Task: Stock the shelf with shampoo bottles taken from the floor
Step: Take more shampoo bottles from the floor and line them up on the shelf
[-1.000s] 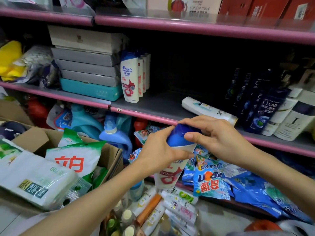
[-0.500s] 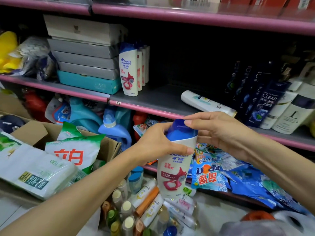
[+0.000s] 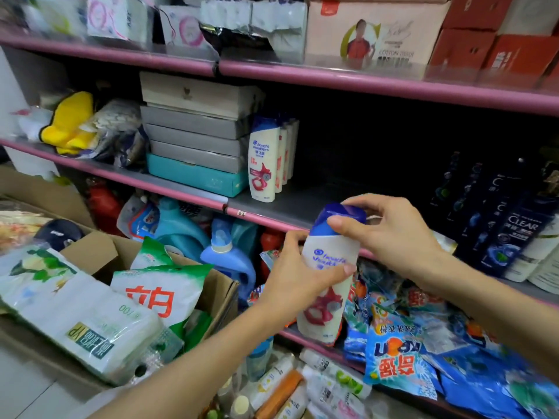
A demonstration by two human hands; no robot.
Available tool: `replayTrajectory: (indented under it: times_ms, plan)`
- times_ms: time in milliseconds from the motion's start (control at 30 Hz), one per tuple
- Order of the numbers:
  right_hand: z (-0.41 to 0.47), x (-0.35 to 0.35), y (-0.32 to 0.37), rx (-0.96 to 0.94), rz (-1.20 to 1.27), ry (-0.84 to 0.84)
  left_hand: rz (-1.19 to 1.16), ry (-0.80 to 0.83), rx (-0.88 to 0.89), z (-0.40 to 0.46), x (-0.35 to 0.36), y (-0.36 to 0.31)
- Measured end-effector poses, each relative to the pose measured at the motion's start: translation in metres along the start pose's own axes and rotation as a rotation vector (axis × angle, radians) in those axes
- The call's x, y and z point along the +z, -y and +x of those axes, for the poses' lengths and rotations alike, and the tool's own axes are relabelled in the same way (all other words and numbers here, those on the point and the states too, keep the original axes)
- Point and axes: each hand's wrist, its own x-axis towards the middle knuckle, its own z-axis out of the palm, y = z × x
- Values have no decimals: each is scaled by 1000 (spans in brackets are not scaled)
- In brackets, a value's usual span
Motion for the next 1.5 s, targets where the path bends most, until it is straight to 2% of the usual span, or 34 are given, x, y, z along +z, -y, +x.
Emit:
replayTrajectory:
  times_ms: [167,300,500,767,1000,1067,1200,1267,1367,1433,1500]
  plan:
    - [61,16,31,-95,0,-154,247,-360,143,38,-4,6]
    - [114,37,57,-225,-65,-218,295,-462,158,104,-34,-12]
    - [183,73,58,-261,-72,-214,383,-468,127,183,-90,-13]
    - [231,104,26,-215,-72,-179,494,-428,109,217,-107,20]
    - [232,119,17,-158,4,-104,515,-433,37,218,-111,33]
    - [223,126,7,-117,80,-54,526,-428,34,218,-113,33]
    - [203,142,-27,-30,72,78,522,-406,6,220,-115,31]
    - [196,149,-44,15,175,122,534,-411,-3,220,-113,31]
    - [199,156,-58,93,288,6,551,-444,10,221,-111,32]
    - [212,155,-61,107,222,-120,560,-454,21,222,-111,34]
    - [227,153,-62,100,156,-114,552,-448,43,222,-112,36]
